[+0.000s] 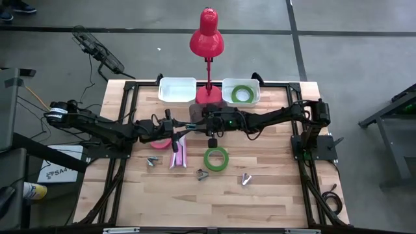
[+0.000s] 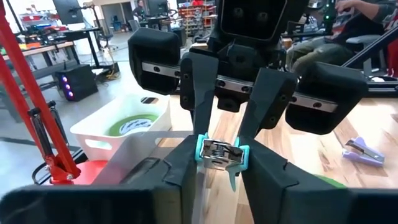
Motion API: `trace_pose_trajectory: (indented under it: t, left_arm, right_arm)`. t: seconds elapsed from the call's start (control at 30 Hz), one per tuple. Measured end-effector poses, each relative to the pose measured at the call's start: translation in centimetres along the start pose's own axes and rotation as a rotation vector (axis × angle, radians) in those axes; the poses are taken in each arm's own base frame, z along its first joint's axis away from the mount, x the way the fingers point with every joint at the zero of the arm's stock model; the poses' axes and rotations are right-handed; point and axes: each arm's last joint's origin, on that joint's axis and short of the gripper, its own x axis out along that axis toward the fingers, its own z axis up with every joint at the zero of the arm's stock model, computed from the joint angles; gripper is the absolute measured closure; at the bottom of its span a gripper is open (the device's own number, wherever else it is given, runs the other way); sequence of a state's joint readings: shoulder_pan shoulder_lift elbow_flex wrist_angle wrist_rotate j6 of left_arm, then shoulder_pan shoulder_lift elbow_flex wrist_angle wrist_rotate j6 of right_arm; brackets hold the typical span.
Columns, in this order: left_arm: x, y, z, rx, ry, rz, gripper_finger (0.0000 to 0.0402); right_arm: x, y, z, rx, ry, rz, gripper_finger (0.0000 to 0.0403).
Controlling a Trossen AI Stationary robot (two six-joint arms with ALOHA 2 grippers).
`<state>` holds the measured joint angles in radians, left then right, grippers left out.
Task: Pick and place Stapler, Stapler remover, tape
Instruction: Put the blue staple remover into the left white bin
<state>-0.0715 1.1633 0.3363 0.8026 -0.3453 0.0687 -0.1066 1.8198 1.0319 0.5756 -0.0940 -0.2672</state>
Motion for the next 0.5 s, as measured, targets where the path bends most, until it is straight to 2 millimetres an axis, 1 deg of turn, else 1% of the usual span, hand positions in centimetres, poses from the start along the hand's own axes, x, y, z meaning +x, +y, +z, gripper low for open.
trace_pose_trajectory:
  t: [0.4,0.43,0.5]
  left_arm:
    - [0.0,0.03,-0.02,0.029,0.003,0.012,0.0311]
    - [0.0,0.03,-0.02,0.03,0.003,0.015,0.0311]
    - [-0.01,0.04,-0.02,0.034,0.003,0.02,0.0311]
  right_arm:
    - [0.0,0.0,-0.07,-0.002,0.008,-0.003,0.0328]
    - [-0.01,0.0,-0.06,-0.002,0.008,-0.004,0.032]
    - [0.01,-0.01,-0.06,0.002,0.012,-0.01,0.0292]
